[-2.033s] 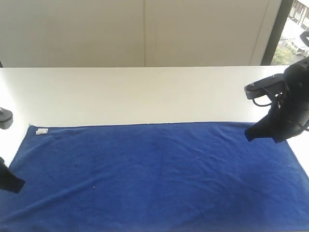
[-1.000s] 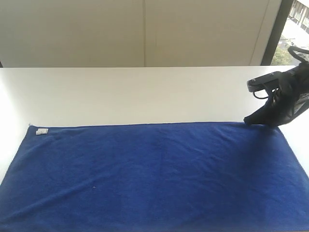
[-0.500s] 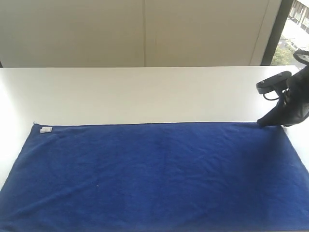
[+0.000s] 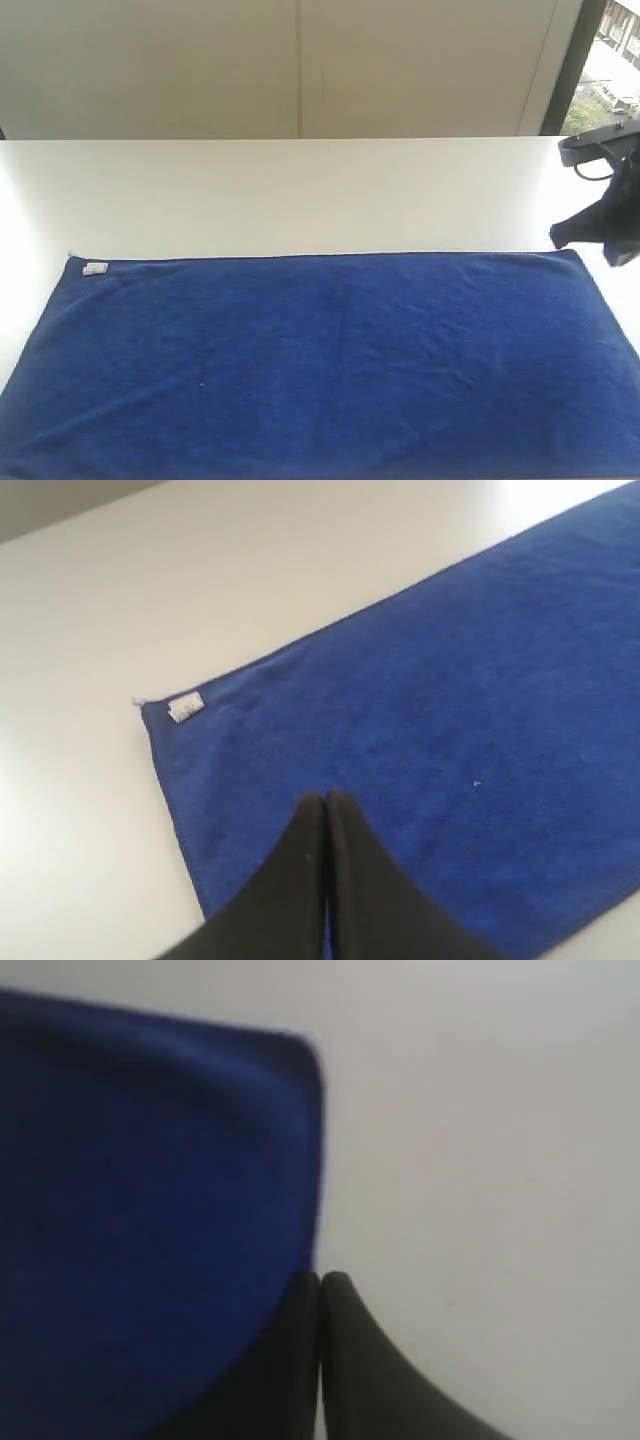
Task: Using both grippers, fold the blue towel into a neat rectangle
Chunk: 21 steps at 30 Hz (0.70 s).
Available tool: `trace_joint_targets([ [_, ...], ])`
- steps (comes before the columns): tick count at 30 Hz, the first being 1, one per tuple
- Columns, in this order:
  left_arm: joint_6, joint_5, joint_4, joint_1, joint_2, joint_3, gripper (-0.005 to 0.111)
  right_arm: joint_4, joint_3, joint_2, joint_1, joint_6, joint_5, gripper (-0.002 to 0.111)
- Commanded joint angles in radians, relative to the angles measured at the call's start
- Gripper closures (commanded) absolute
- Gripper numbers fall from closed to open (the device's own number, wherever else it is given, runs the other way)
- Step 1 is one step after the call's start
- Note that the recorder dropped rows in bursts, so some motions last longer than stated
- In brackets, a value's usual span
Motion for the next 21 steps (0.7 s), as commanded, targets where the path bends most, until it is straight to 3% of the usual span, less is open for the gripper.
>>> trace_joint_targets([
  [1, 0.023, -0.018, -0.009, -0.002, -0.006, 0.008, 0.107, 0.15, 0.24, -0.14, 0.005, -0.092, -0.134, 0.108],
  [10, 0.016, 0.038, -0.009, -0.002, -0.035, 0.008, 0.107, 0.158, 0.417, -0.143, 0.005, -0.057, -0.339, 0.108],
  [21, 0.016, 0.039, -0.009, -0.002, -0.035, 0.008, 0.107, 0.16, 0.419, -0.026, 0.005, -0.032, -0.406, 0.108],
])
